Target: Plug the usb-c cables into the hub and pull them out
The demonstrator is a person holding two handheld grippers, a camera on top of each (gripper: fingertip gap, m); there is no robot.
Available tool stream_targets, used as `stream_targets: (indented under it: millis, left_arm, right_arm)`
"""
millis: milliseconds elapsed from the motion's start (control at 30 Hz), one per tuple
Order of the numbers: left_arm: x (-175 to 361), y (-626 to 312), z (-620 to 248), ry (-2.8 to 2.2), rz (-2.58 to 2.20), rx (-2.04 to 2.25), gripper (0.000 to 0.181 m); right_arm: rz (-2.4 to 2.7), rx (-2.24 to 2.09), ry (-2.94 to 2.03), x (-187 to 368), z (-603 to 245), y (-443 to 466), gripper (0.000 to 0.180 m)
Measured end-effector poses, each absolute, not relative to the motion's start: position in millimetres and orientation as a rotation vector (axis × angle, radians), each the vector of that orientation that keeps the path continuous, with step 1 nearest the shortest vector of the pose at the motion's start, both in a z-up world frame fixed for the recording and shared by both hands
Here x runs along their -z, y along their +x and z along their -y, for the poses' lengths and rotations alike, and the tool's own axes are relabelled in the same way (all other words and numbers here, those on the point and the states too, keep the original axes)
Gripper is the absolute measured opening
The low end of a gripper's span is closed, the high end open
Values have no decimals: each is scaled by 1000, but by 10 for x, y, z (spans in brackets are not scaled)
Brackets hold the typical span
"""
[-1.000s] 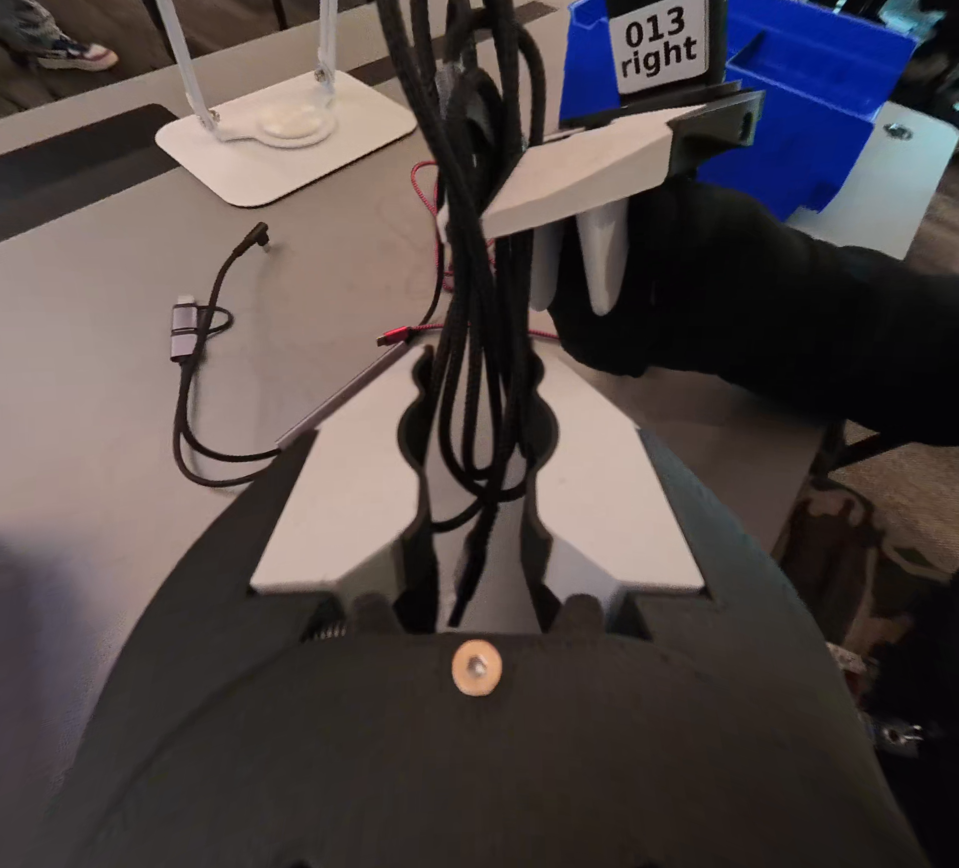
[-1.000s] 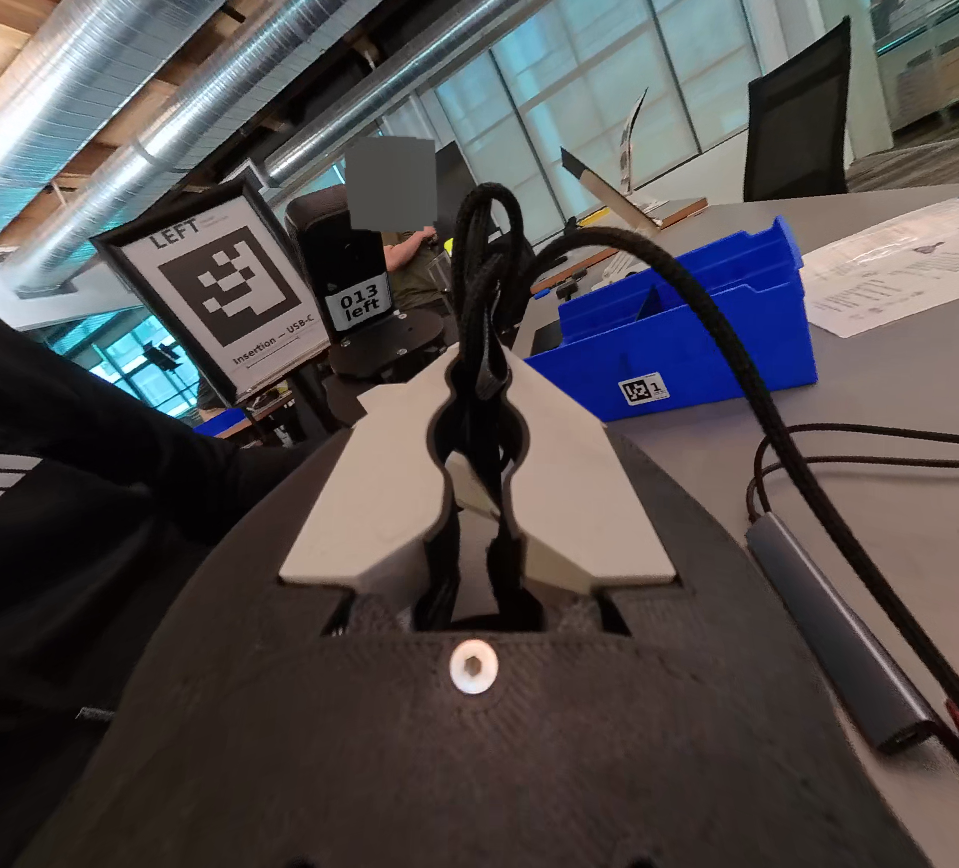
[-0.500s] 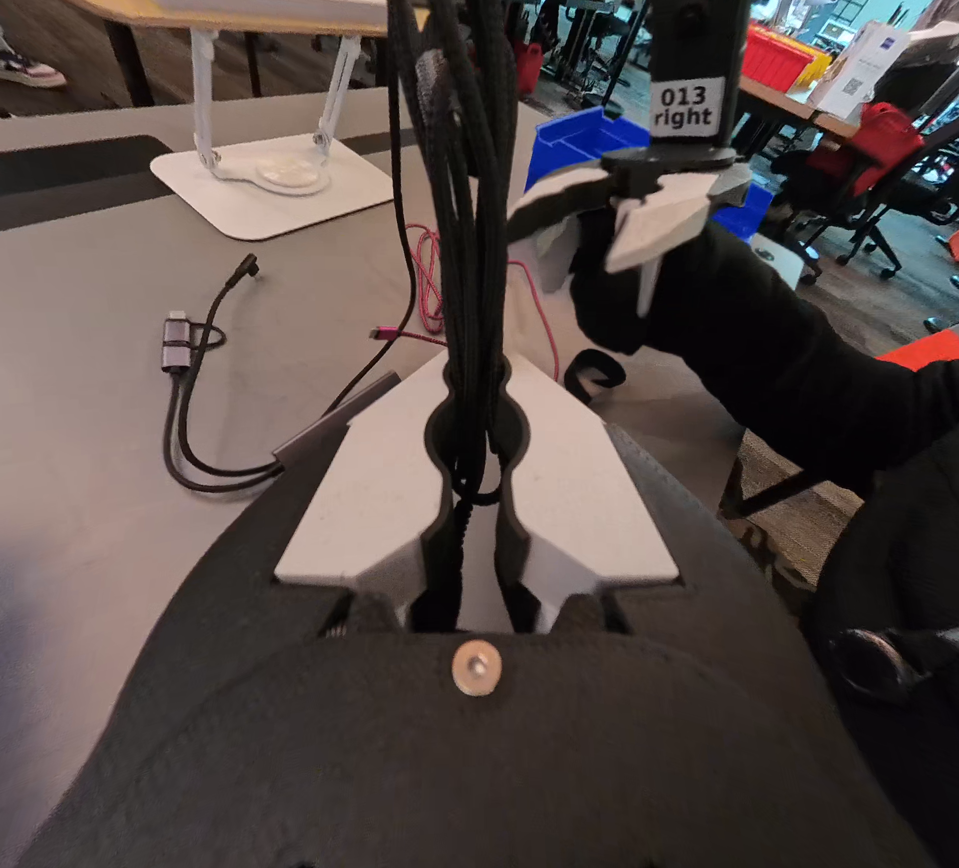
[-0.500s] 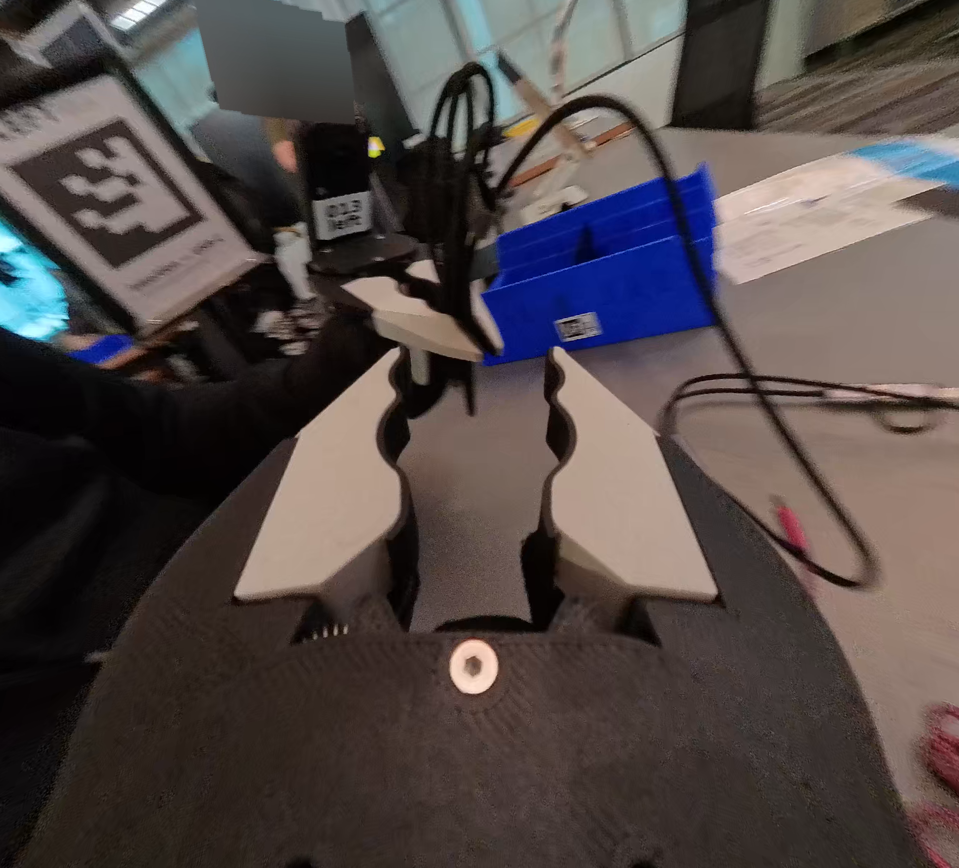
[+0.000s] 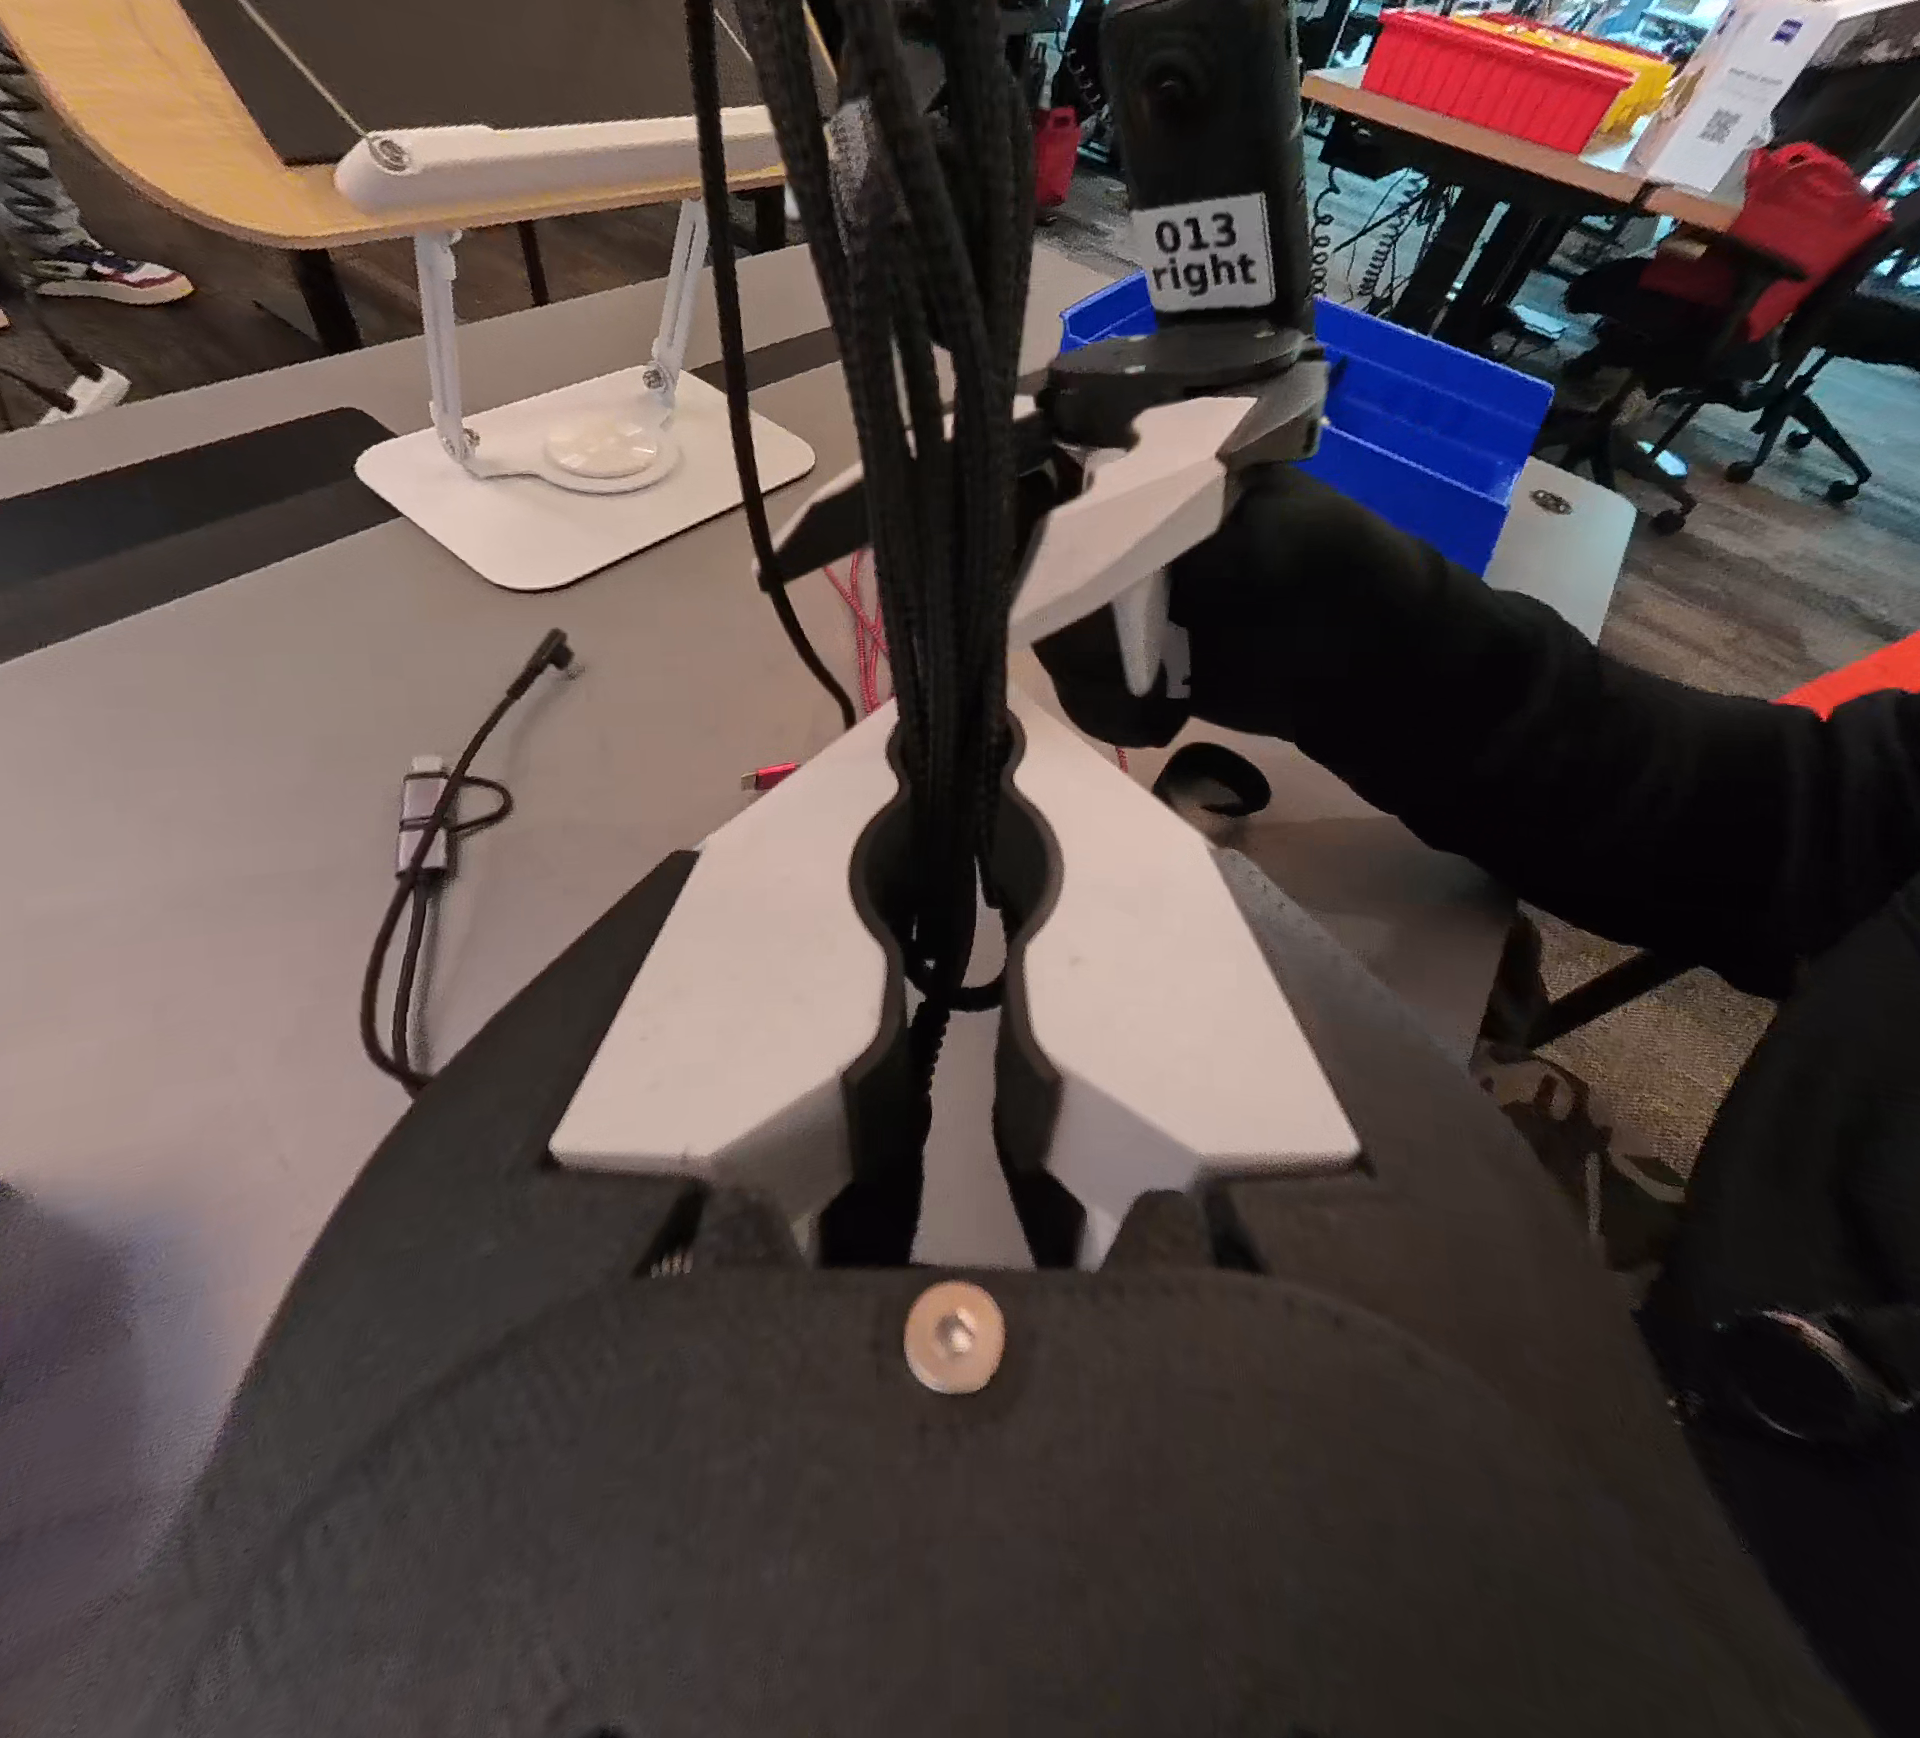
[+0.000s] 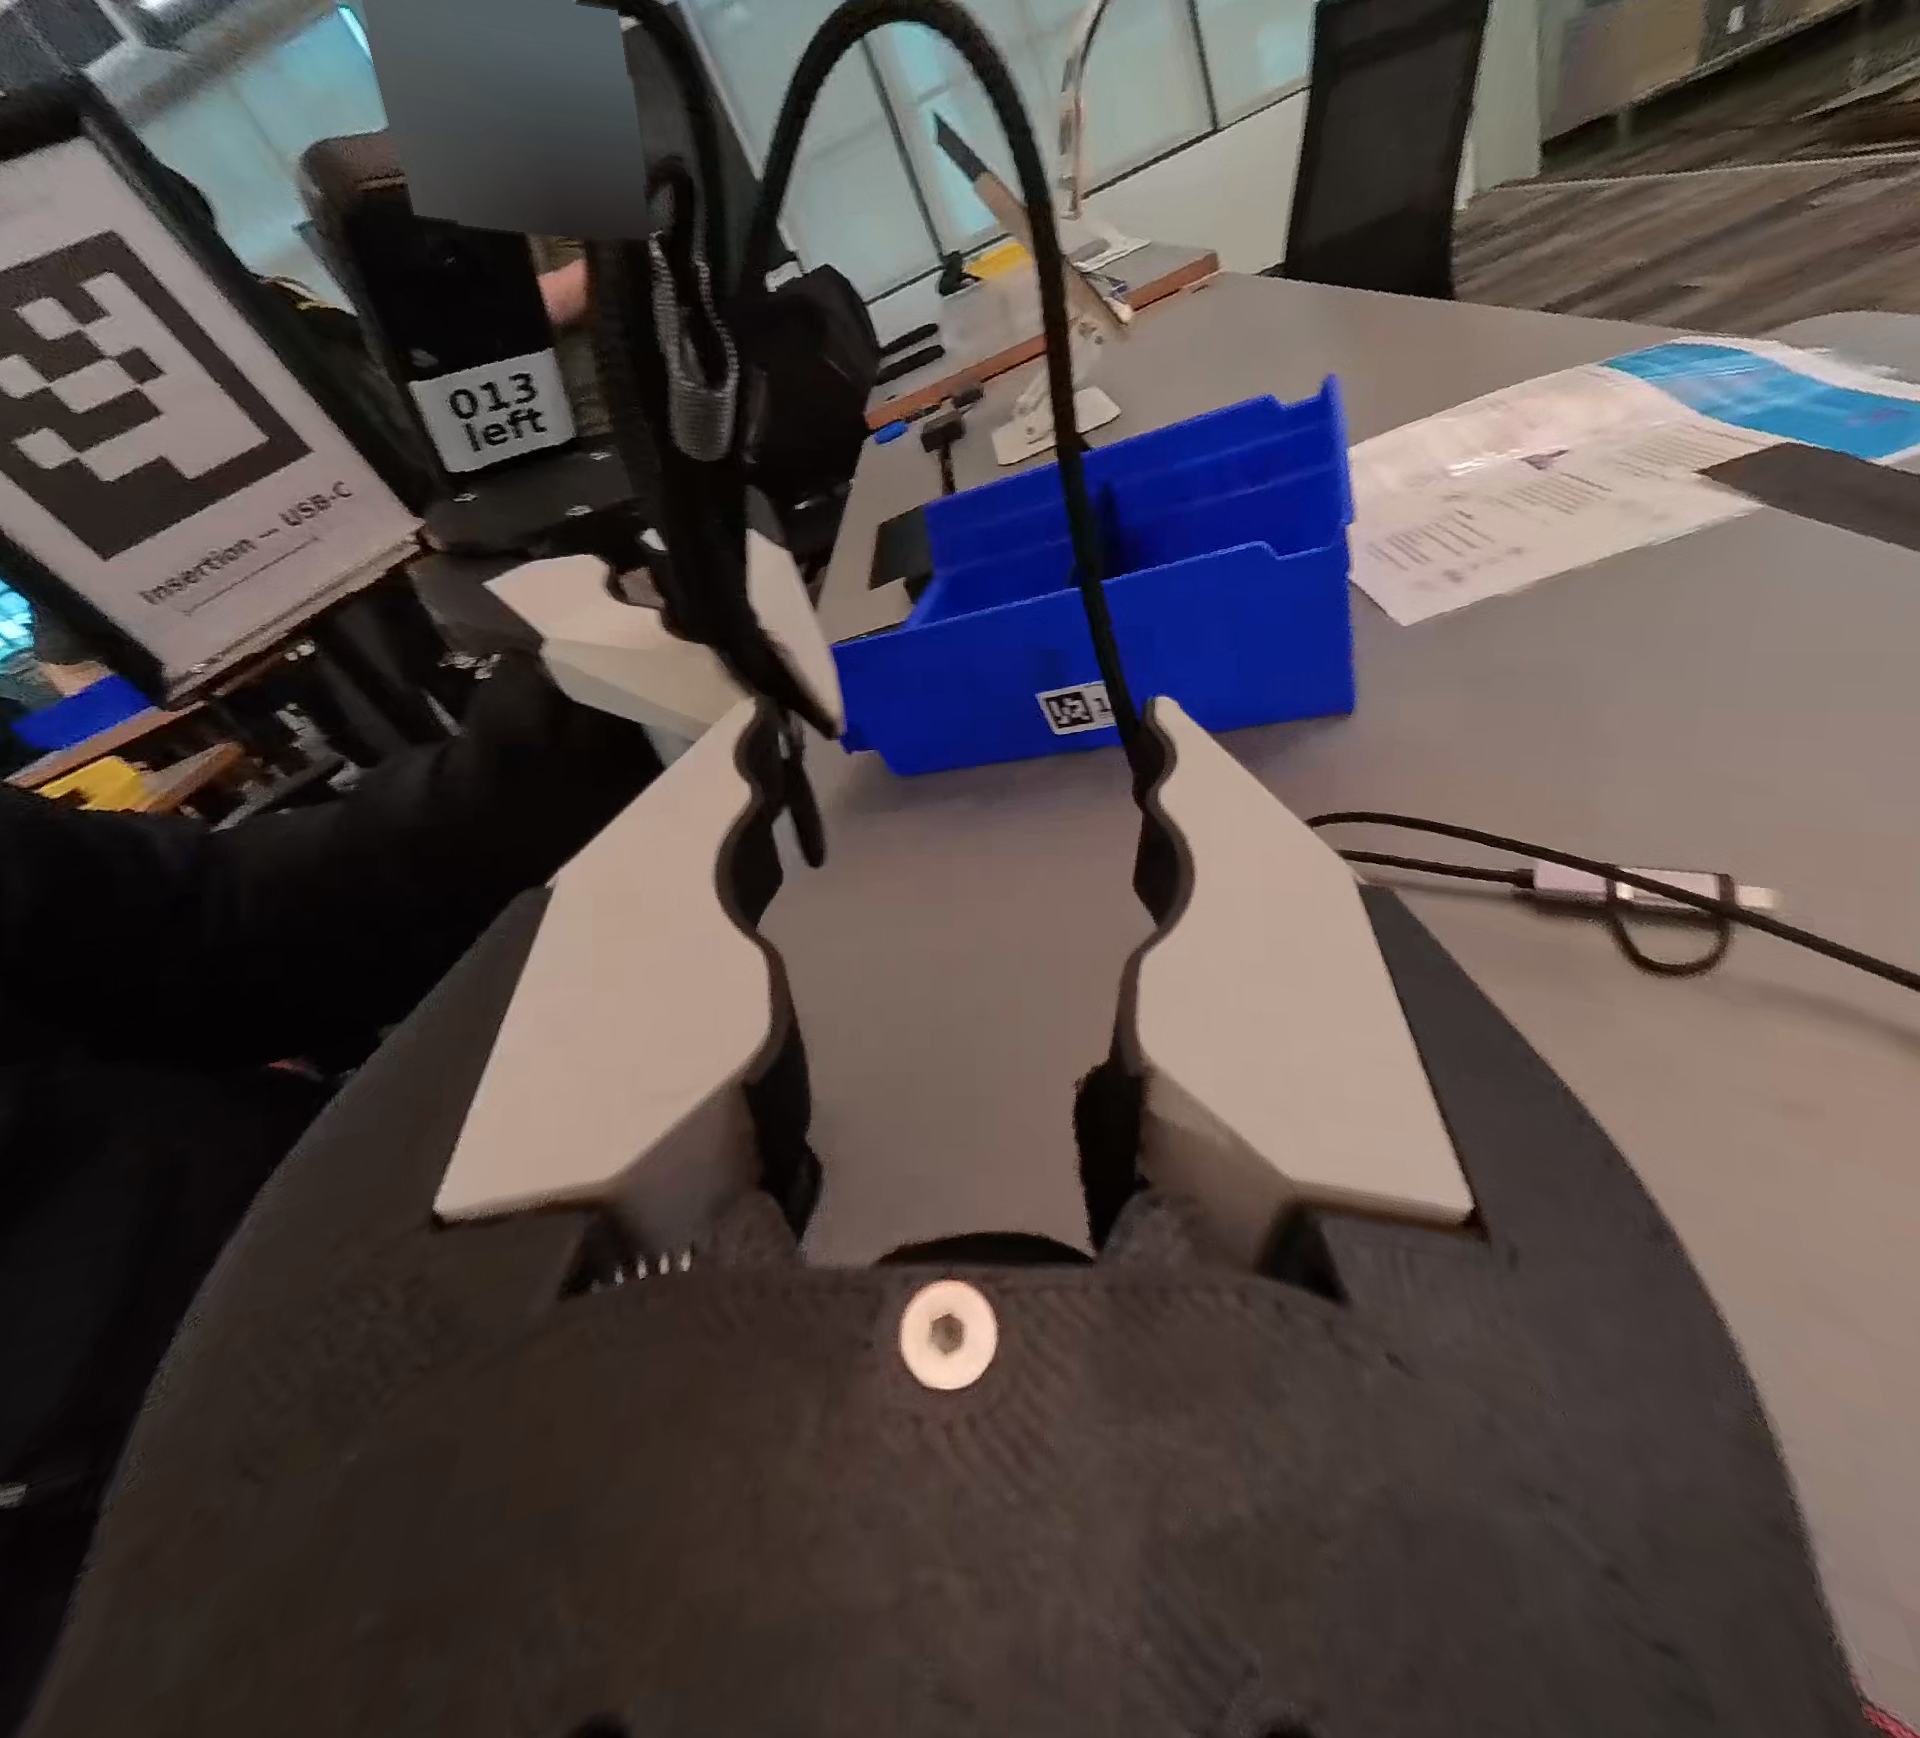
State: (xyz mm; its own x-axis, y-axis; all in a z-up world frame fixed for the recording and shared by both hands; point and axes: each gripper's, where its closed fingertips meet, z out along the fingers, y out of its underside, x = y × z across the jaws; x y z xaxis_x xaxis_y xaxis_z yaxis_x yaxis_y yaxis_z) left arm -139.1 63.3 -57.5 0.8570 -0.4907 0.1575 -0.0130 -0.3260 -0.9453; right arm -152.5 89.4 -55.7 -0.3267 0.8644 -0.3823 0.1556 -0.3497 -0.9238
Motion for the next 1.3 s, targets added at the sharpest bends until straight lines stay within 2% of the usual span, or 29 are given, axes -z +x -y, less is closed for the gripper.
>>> stream_targets:
  millis: [300, 533, 767, 867, 900, 1067, 1300]
  left_arm:
    - [593, -1342, -791, -1849, -408, 434, 6]
    - [662, -1351, -891, -1897, -448, 225, 7]
    - [747, -1289, -961, -1928, -510, 47, 8]
    - [759, -1222, -947, -1928, -517, 122, 6]
    - [770, -1220, -945, -1930, -522, 120, 8]
    - [755, -1230, -930, -1925, -520, 93, 11]
    - [654, -1321, -820, -1847, -459, -46, 28]
  right_arm:
    - [1375, -1915, -1297, 421, -608, -1514, 66]
    - [1299, -2008, -1300, 349, -576, -1563, 61]
    - [1176, -2050, -1302, 323, -680, -1570, 39]
    - [1184, -2037, -1256, 296, -679, -1536, 25]
    - [1189, -2023, -1244, 288, -684, -1524, 14]
    - [1180, -2035, -1230, 289, -699, -1522, 11]
    - [1075, -2017, -1262, 323, -857, -1523, 8]
